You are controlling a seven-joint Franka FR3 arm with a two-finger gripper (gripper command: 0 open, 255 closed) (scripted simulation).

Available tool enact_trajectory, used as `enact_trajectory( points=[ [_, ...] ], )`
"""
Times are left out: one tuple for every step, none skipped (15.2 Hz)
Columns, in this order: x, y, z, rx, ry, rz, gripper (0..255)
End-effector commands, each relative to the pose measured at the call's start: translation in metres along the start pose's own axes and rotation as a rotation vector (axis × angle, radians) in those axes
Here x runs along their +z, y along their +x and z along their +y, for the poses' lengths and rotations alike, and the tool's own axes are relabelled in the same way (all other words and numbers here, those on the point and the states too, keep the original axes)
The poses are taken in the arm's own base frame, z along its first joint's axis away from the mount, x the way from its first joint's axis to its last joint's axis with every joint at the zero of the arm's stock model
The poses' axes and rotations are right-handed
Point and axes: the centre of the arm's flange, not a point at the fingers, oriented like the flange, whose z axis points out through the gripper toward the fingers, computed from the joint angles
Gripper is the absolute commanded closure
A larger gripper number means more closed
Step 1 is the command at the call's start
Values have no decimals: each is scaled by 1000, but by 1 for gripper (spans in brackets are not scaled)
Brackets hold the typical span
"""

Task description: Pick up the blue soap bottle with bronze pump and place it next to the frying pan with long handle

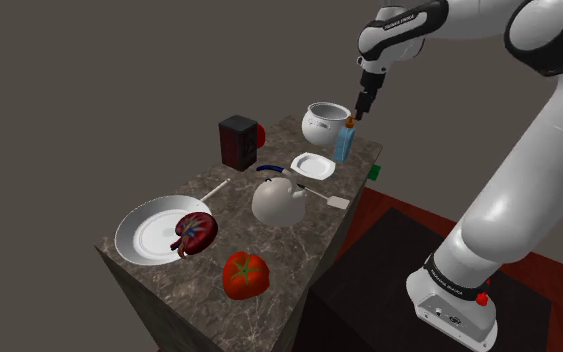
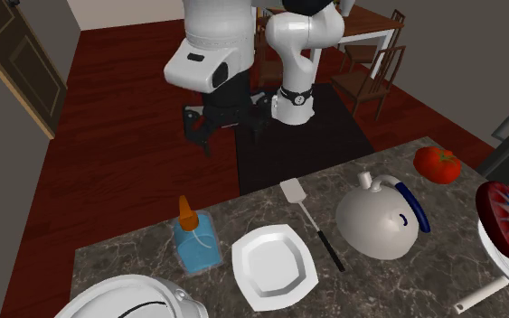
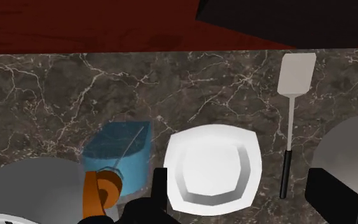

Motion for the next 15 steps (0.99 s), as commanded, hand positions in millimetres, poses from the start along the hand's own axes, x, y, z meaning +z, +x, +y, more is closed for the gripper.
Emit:
enact_trajectory(
  points=[
    [11, 12, 21, -8, -2, 3, 0],
    [16, 18, 31, -12, -2, 4, 0],
    [21, 24, 42, -15, -3, 5, 0],
    [27, 31, 52, -18, -3, 6, 0],
    [32, 37, 62, -21, -4, 7, 0],
    [37, 43, 73, -24, -5, 9, 0],
    [42, 49, 83, -28, -5, 10, 0],
    [47, 55, 93, -31, -6, 11, 0],
    [52, 62, 103, -34, -6, 12, 0],
    [55, 66, 109, -36, -6, 13, 0],
    [61, 66, 109, -36, -6, 13, 0],
    [66, 66, 109, -36, -6, 13, 0],
    [71, 66, 109, -36, -6, 13, 0],
    [76, 66, 109, -36, -6, 13, 0],
    [82, 66, 109, -36, -6, 13, 0]
  ],
)
